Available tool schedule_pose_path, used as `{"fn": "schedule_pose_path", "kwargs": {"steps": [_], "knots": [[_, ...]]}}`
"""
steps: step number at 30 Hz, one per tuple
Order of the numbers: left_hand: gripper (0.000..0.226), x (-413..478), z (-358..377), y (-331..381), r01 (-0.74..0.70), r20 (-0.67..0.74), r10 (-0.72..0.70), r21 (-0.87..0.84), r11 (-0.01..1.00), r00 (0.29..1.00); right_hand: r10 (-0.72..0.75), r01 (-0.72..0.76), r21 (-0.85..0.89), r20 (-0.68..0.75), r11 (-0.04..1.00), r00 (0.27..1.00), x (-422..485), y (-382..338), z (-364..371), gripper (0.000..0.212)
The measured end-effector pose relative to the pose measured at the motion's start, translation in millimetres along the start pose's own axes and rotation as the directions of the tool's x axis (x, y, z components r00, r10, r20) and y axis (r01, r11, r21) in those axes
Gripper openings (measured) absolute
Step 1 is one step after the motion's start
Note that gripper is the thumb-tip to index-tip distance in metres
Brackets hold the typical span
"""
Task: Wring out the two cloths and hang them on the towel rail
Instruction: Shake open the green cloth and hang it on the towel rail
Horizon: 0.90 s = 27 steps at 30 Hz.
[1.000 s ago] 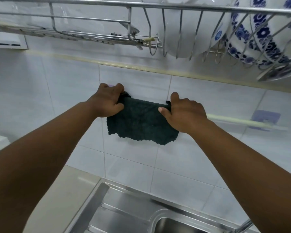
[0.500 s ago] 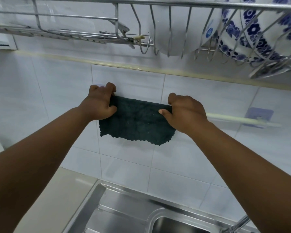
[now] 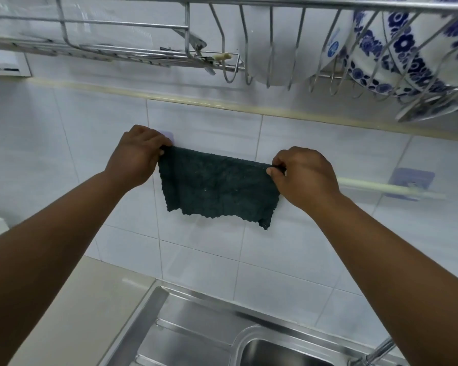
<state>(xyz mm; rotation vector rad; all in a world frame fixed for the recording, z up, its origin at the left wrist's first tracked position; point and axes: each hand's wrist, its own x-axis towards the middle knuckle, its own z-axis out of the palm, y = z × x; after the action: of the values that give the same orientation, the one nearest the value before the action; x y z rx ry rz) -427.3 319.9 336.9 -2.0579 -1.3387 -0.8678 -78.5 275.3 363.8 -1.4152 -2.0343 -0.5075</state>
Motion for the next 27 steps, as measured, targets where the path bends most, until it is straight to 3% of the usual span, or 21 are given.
{"fn": "schedule_pose_path", "kwargs": {"steps": [9,12,16,21,24,27], "knots": [[0.034,-6,-5,7,0.074,0.046,-0.071,-0.056,0.996,0.996,0.023,-0.032,0.120,0.073,0.992,0.997,-3,-1,-5,0.021],[0.033,-8,-8,27,0.193,-0.015,-0.195,-0.090,0.977,0.981,0.022,-0.023,0.158,0.007,0.987,1.000,-16,7,-15,0.029],[0.044,-22,-10,82,0.295,-0.047,-0.327,-0.322,0.900,0.944,0.092,-0.060,0.235,-0.126,0.970,0.988,-47,30,-40,0.034],[0.051,-74,16,189,0.248,0.047,-0.265,-0.541,0.804,0.963,0.217,-0.103,0.395,-0.255,0.913,0.942,-141,66,-46,0.027],[0.047,-122,47,257,0.316,0.210,-0.236,-0.641,0.700,0.949,0.379,-0.285,0.453,-0.130,0.845,0.916,-227,88,-26,0.021],[0.044,-173,82,322,0.454,0.486,-0.132,-0.639,0.621,0.864,0.514,-0.516,0.426,0.132,0.743,0.848,-321,109,3,0.014]]}}
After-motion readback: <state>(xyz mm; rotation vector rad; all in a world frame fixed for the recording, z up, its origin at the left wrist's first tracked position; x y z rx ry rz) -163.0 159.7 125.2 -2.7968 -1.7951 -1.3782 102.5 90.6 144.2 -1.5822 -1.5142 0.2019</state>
